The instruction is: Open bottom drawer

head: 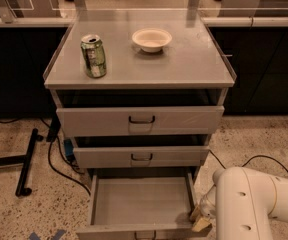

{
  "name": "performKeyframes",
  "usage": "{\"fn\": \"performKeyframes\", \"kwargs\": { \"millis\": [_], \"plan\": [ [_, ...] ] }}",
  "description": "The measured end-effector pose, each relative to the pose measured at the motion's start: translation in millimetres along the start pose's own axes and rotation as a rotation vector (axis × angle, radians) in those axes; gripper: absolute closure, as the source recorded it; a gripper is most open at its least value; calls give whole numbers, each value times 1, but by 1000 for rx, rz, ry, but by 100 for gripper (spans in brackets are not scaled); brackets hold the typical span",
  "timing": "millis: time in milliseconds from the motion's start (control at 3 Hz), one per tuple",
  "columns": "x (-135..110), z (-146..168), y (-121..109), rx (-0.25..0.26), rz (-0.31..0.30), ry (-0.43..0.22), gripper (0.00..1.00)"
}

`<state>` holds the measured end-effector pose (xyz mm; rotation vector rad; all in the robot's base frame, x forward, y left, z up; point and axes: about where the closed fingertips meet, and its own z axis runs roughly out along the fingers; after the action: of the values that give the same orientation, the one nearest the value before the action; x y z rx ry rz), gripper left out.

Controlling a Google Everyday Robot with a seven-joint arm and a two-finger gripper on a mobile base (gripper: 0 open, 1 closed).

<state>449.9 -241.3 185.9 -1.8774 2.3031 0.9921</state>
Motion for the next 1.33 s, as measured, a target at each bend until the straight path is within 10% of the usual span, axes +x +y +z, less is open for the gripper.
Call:
{"fn": "performKeyframes", "kwargs": {
  "millis": [333, 1333],
  "plan": [
    [0, -5, 8, -18, -9, 16, 94],
    [-17, -22, 21, -12, -69, 42, 36]
  ]
}}
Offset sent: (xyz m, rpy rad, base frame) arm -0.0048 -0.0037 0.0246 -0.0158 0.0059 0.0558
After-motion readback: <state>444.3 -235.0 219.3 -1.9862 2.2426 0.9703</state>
